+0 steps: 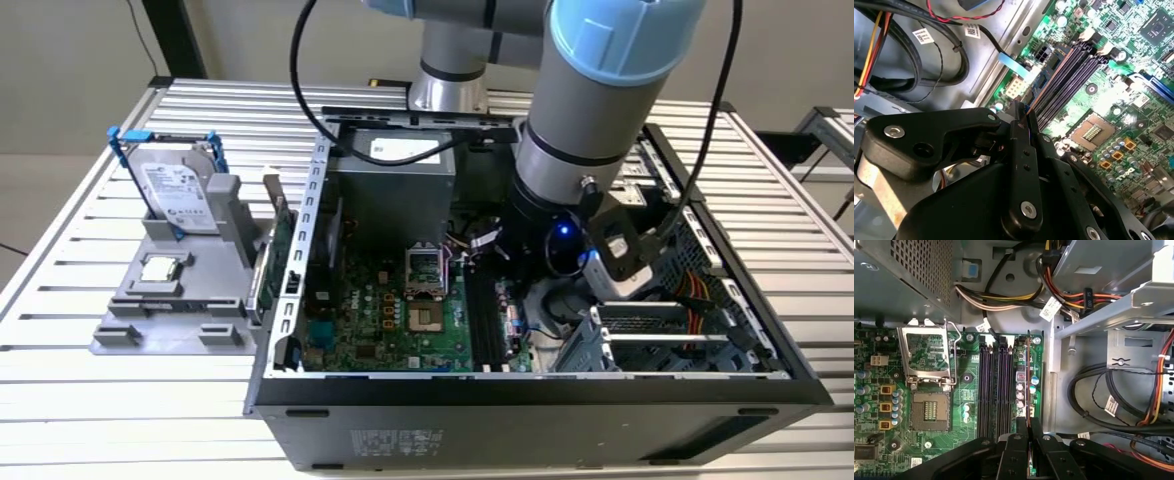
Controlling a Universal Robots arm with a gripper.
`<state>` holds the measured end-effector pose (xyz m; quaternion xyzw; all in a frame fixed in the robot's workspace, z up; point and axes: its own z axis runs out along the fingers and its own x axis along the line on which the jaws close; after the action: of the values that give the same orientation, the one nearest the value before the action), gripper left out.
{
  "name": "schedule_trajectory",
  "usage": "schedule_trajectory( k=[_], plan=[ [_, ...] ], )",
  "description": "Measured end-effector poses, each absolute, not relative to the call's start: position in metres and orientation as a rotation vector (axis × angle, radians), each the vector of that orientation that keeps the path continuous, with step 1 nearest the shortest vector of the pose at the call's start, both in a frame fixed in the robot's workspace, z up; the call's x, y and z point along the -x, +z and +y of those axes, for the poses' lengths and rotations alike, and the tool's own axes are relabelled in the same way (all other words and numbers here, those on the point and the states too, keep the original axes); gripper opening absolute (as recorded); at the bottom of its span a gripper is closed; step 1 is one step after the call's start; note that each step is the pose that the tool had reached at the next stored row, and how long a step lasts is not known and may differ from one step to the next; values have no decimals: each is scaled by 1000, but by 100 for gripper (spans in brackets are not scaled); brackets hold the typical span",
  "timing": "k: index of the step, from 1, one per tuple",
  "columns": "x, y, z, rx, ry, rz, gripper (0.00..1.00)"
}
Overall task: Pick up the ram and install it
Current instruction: 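Insert the ram into the slot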
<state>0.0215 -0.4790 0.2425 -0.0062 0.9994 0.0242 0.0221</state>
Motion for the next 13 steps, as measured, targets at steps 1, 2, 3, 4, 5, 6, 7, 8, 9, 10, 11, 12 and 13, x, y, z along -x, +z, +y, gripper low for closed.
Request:
schedule_trajectory(
  k=[1,2,3,4,5,6,7,8,9,10,11,12,13],
  plan=[
    [-21,242,-479,19,74,3097,0],
    [-21,242,-479,19,74,3097,0],
    [-20,241,-479,19,73,3097,0],
    [-20,241,-480,19,73,3097,0],
    [-19,240,-480,19,73,3097,0],
    [-19,239,-480,19,73,3097,0],
    [-19,239,-480,19,73,3097,0],
    [-19,238,-480,19,72,3097,0],
    [-19,237,-480,20,71,3097,0],
    [-18,236,-480,20,71,3097,0],
    [-18,236,-480,20,70,3097,0],
    [-18,235,-480,22,69,3097,0],
    [-18,234,-480,23,69,3097,0]
  ],
)
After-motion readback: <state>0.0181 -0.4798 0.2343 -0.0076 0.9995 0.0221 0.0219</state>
